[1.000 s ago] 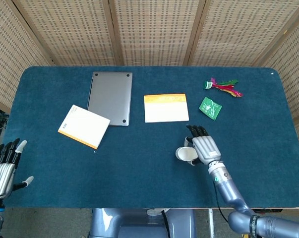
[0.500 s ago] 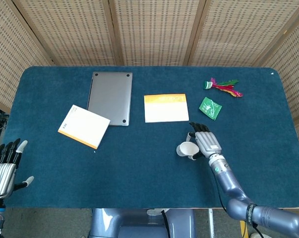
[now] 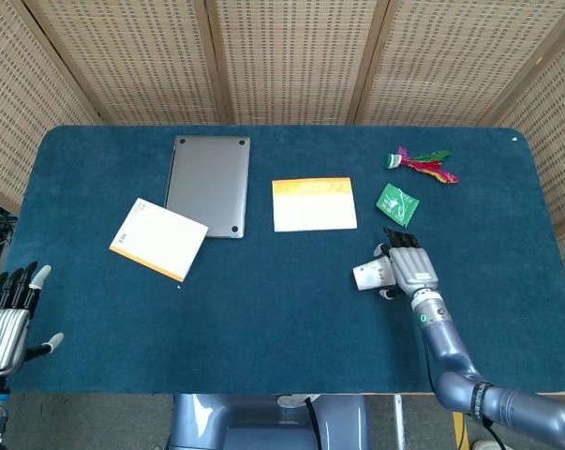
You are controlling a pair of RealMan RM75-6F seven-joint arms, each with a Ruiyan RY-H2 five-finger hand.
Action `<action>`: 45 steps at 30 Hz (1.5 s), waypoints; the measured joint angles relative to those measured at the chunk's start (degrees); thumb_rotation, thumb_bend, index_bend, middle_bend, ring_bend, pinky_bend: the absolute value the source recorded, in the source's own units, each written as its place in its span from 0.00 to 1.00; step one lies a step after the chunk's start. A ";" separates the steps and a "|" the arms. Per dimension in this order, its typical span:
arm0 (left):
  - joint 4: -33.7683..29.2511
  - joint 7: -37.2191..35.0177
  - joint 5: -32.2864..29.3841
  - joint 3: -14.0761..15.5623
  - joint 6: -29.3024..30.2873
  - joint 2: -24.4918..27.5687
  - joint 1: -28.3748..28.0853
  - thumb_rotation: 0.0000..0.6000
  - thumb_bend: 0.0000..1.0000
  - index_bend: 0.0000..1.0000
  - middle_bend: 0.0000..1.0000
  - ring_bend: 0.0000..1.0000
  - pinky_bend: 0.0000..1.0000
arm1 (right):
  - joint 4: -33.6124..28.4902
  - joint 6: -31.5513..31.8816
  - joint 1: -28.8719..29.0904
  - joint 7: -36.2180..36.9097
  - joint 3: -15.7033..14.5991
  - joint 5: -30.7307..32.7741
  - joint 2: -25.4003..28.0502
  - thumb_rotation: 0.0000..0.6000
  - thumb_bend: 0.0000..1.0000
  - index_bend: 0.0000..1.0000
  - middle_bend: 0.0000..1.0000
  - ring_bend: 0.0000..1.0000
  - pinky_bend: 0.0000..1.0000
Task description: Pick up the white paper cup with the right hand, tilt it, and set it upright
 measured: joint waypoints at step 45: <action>-0.20 -0.74 -0.32 0.13 -0.70 0.13 -0.22 1.00 0.10 0.00 0.00 0.00 0.00 | 5.47 7.18 2.55 -11.43 -2.15 -0.81 -8.53 1.00 0.25 0.41 0.01 0.00 0.00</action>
